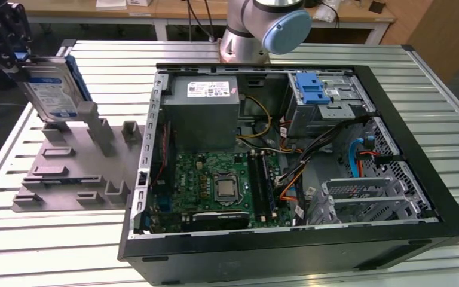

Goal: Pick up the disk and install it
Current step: 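Pick up the disk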

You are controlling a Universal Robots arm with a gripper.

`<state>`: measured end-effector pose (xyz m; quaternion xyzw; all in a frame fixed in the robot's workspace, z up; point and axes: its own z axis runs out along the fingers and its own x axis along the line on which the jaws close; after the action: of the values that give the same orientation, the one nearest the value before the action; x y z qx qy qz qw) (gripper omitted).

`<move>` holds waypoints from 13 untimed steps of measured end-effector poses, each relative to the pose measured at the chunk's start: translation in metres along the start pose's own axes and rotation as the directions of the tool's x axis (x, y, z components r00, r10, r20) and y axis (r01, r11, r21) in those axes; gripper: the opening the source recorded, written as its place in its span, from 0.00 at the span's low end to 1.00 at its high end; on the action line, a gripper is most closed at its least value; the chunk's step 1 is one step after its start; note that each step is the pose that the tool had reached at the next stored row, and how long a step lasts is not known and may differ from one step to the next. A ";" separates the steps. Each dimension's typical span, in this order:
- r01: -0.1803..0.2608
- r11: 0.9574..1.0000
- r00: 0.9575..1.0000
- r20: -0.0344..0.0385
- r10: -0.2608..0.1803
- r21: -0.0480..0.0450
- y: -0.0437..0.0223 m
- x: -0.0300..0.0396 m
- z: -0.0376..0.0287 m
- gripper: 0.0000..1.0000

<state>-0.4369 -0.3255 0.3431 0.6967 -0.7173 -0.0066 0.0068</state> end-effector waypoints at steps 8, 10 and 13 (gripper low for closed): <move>0.000 1.000 1.000 0.000 0.000 0.000 0.0001 0.0000 -0.0054 0.36; 0.000 1.000 1.000 0.000 0.000 0.000 0.0001 0.0000 -0.0066 0.36; 0.000 1.000 1.000 0.000 0.000 0.000 0.0002 0.0000 -0.0082 0.36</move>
<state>-0.4369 -0.3256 0.3513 0.6967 -0.7173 -0.0066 0.0067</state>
